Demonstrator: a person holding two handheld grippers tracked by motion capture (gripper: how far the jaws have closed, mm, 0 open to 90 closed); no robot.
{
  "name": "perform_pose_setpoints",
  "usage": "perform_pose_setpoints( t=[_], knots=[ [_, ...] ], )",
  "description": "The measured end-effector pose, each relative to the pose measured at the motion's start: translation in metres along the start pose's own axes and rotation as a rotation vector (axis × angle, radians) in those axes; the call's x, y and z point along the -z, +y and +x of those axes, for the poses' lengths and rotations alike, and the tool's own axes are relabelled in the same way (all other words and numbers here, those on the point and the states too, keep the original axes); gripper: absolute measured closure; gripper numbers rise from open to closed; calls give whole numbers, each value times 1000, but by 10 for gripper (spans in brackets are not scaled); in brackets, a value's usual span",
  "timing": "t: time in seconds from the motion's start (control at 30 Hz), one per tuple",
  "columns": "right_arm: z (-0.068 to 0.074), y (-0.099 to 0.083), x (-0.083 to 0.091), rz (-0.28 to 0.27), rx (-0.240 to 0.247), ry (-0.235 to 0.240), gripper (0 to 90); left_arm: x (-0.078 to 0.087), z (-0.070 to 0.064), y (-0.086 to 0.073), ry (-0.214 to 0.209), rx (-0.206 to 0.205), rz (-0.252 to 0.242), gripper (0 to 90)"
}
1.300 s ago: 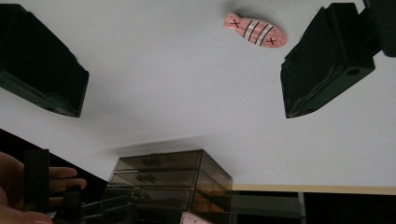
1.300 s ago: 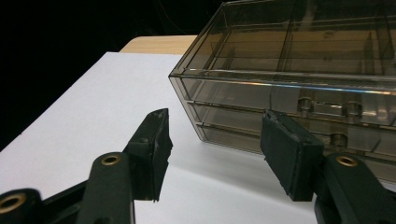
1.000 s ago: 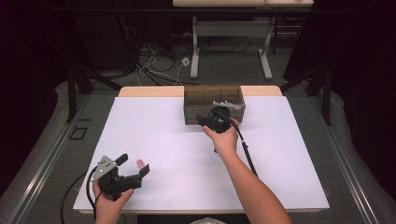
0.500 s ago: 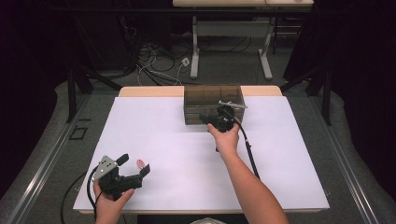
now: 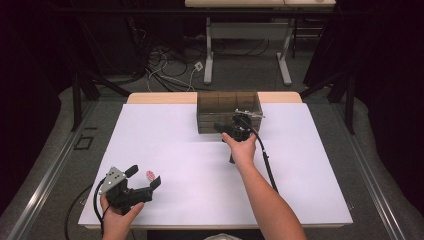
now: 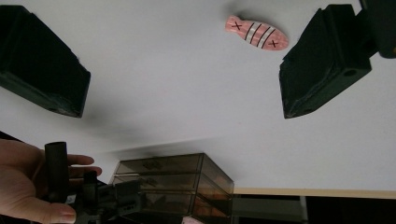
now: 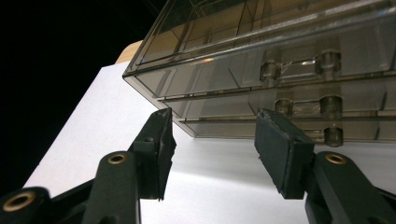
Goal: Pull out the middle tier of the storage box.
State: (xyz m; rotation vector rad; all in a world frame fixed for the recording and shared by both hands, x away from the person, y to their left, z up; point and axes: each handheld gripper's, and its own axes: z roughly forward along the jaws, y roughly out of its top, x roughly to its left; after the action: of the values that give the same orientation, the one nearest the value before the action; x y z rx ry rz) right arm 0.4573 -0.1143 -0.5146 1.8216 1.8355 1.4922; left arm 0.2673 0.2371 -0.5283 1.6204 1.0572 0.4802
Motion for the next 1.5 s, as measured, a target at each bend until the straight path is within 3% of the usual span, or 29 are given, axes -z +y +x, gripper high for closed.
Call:
perform_pose_setpoints(
  t=[0.13,0.27,0.33,0.47,0.5,0.6,1.5],
  knots=[
    [-1,-2,-3,-17,-22,5,478,0,0,0,-1,1,0,24],
    [-6,-4,-5,2,-55,5,492,0,0,0,-2,3,0,27],
    [-8,-5,-7,-13,-80,8,497,-1,1,-1,-3,8,3,27],
    [-15,-4,-6,13,-118,6,505,-1,1,-1,-1,9,5,28],
    [-18,-5,-7,-5,-138,14,514,-1,1,-1,0,9,4,28],
    [-19,-5,-6,24,-144,9,516,-1,2,-1,3,7,2,29],
    [-30,-7,-17,41,-193,-6,528,0,3,-1,9,8,3,31]
  ],
)
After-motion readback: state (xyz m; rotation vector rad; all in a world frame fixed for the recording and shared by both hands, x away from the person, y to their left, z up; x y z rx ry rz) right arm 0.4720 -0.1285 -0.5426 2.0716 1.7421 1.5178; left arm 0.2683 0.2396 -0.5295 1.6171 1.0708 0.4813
